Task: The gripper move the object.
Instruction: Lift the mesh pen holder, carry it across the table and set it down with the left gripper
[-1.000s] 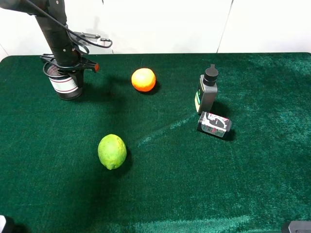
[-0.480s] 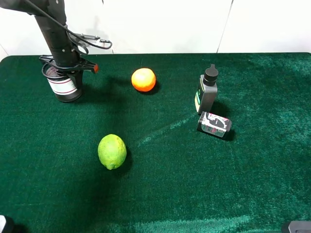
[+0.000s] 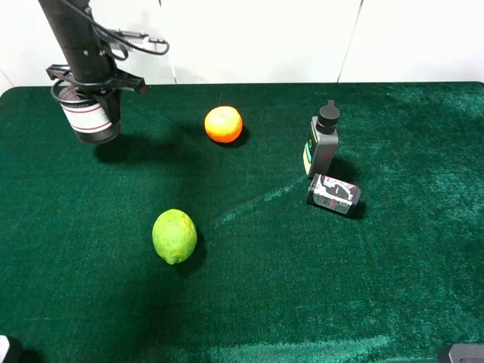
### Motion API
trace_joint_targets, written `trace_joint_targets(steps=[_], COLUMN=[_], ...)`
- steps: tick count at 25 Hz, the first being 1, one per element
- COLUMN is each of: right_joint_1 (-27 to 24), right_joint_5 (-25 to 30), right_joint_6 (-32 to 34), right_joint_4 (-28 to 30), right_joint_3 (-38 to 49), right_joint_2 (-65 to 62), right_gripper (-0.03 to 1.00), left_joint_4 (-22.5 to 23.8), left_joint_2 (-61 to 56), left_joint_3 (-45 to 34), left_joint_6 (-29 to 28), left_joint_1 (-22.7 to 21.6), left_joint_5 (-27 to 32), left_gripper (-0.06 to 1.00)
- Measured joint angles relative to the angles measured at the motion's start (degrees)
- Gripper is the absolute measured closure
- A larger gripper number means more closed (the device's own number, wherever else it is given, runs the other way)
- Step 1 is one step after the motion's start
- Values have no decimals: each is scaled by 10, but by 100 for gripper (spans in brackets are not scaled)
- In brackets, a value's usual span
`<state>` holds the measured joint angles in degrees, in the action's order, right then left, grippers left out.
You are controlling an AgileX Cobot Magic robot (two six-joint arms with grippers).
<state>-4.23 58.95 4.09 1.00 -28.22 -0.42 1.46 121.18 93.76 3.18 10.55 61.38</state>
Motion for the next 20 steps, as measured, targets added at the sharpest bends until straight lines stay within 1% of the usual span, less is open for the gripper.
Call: trace_joint_targets(steps=[9, 11, 15, 20], right_joint_1=[0, 0, 0, 0], right_joint_5=[0, 0, 0, 0], right_joint_6=[0, 0, 0, 0], right_joint_4=[0, 0, 0, 0], right_joint_3=[0, 0, 0, 0], right_joint_2=[0, 0, 0, 0], right_gripper=[40, 40, 40, 40], left_joint_4=[1, 3, 4, 9], left_joint_2=[-60, -73, -93, -109], left_joint_3=[12, 12, 12, 12], left_joint_6=[-17, -18, -24, -39], left_joint_1=[5, 11, 31, 70], left_joint_5=[52, 52, 52, 53], left_gripper=[82, 82, 82, 82])
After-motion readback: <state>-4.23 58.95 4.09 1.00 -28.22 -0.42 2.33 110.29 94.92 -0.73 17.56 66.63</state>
